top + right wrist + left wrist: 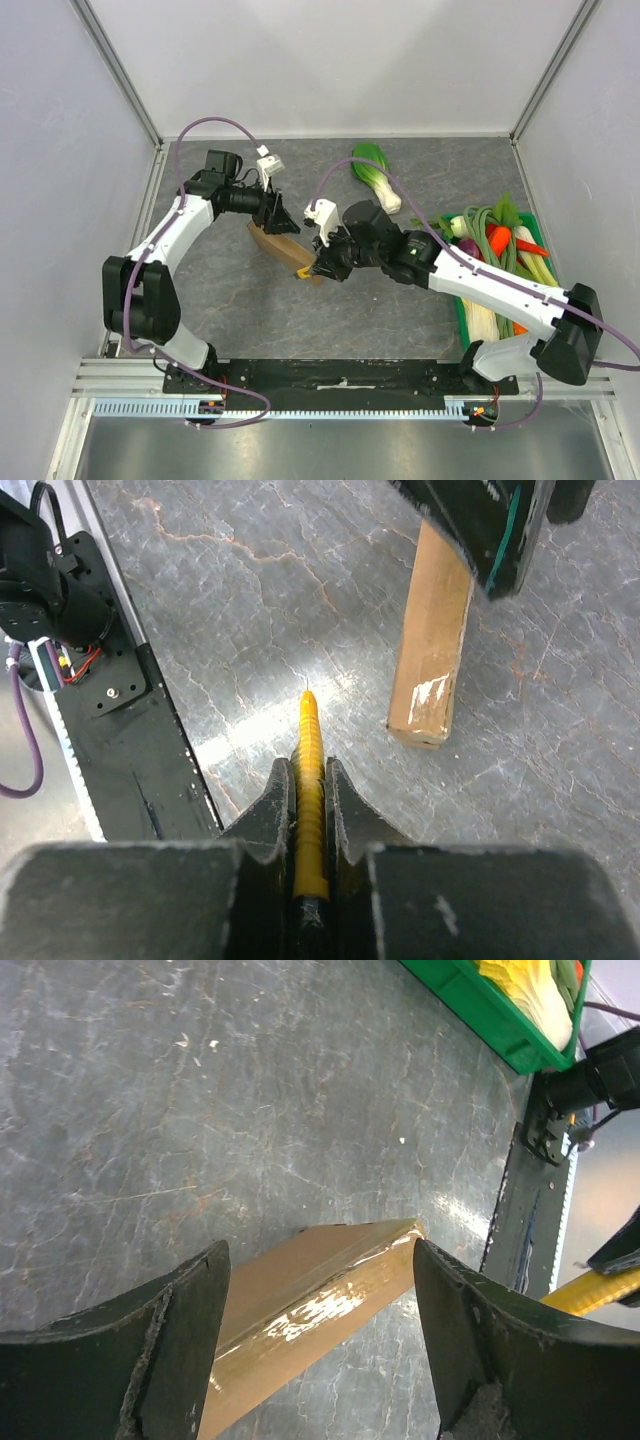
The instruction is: Unpack the express box
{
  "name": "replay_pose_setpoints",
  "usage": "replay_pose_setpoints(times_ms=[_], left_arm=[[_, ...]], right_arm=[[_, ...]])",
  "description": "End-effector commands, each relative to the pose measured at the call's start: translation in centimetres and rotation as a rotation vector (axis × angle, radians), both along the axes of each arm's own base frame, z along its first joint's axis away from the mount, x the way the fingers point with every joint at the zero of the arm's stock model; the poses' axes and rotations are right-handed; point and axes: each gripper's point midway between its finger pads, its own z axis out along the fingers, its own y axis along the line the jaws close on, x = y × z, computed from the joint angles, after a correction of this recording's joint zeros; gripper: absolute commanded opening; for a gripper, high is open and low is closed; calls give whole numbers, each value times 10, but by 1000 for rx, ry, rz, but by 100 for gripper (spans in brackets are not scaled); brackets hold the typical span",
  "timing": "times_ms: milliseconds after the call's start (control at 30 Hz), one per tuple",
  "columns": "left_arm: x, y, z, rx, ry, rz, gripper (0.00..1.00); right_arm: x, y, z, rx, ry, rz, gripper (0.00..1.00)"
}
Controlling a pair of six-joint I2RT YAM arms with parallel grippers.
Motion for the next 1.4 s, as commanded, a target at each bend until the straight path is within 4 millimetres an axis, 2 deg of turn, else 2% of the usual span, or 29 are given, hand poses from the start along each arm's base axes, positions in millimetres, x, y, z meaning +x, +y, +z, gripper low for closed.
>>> replay_pose_setpoints(times_ms=[0,100,200,400,633,733,833,933,1067,1233,1267,1333,1367], left_arm=[[-9,-13,9,-51,-46,-109,79],[-5,-17,1,-35,-41,-116,80],[-2,-22,-7,-29,-16,-126,80],[-14,-24,-18,-28,31,-161,79],[-25,-23,-26,-33,69,-170,79],[-18,-23,-28,-20,74,-156,78],[-19,-24,-32,-18,76,-167,78],[-23,-27,-44,11,97,-171,78],[-23,-28,-66,106,114,-137,75],[-18,-32,-73,164,67,-97,72],[-18,-28,-81,199,59,-78,72],[-17,-31,-77,214,8,-62,71],[-19,-28,-84,240,8,-46,70]], right_arm=[[15,12,-13,0,-37,-31,0],[23,11,-27,-20,-49,-70,0],[23,11,-38,-3,-63,-69,0],[36,3,-50,-45,-87,-141,0],[55,-13,-53,-63,-99,-246,0],[67,-23,-47,-28,-73,-267,0],[77,-29,-38,-5,-74,-275,0],[85,-35,-39,-11,-71,-292,0],[89,-37,-40,4,-45,-303,0],[94,-36,-37,35,-6,-360,0],[95,-35,-37,41,7,-372,0],[95,-34,-36,59,39,-391,0],[94,-34,-35,65,46,-396,0]])
